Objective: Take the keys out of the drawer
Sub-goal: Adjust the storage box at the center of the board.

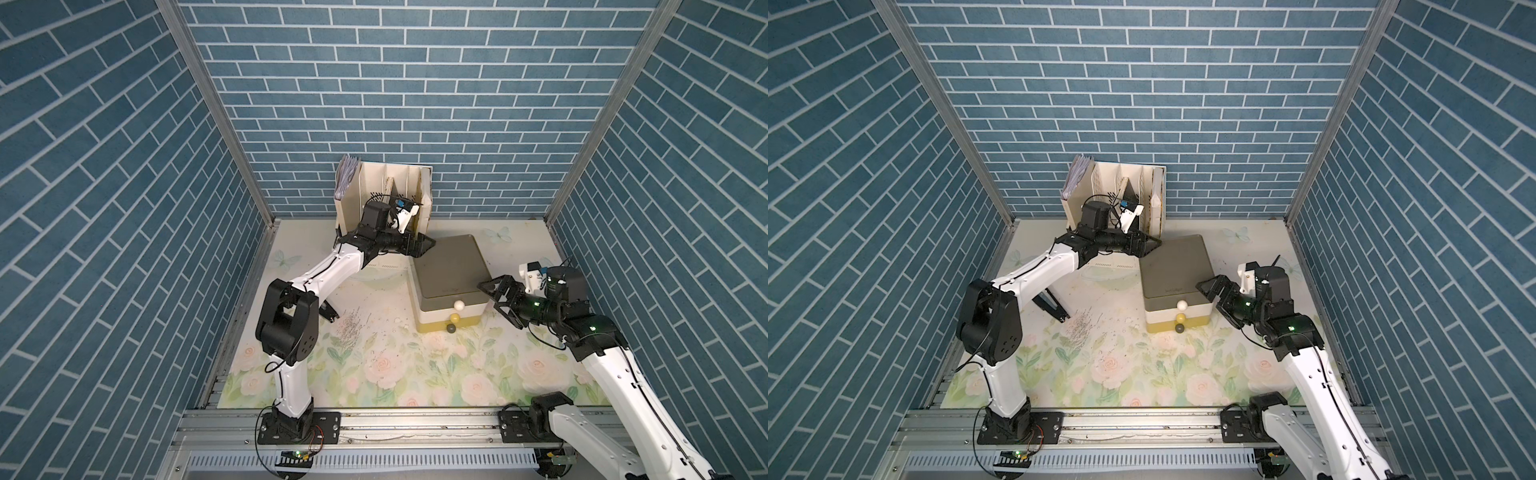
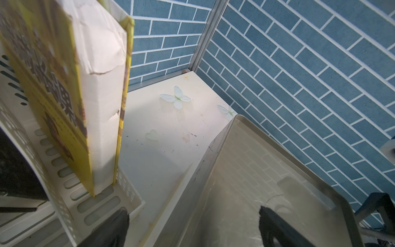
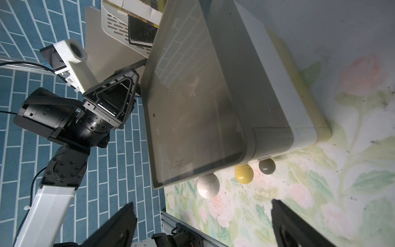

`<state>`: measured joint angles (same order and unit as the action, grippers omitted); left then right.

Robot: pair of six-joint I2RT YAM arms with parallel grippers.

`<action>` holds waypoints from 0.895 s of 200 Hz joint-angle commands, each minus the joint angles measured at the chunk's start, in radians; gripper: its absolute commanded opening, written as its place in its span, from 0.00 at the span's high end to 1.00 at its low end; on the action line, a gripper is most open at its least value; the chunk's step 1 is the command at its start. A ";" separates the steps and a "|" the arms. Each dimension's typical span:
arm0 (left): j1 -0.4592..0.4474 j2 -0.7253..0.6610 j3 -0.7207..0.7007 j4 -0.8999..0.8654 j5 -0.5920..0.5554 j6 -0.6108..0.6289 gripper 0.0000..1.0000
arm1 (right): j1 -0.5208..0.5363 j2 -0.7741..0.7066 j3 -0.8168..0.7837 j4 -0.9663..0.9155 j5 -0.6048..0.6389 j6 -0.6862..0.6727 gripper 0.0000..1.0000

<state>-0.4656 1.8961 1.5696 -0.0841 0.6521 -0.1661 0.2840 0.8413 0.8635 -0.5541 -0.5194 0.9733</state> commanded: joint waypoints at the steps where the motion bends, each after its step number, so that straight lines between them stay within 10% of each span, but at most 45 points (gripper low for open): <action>1: -0.016 0.019 0.045 -0.024 0.015 0.014 0.00 | 0.028 0.008 -0.013 0.086 0.014 0.064 0.00; 121: -0.031 0.055 0.087 -0.101 0.073 0.058 0.01 | 0.067 0.119 0.002 0.182 0.058 0.054 0.00; 179: -0.032 0.067 0.100 -0.150 0.136 0.070 0.18 | 0.067 0.153 0.028 0.198 0.088 0.035 0.00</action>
<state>-0.4850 1.9495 1.6405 -0.1795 0.7212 -0.1150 0.3470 0.9745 0.8574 -0.4267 -0.4786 1.0183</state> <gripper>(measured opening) 0.830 0.999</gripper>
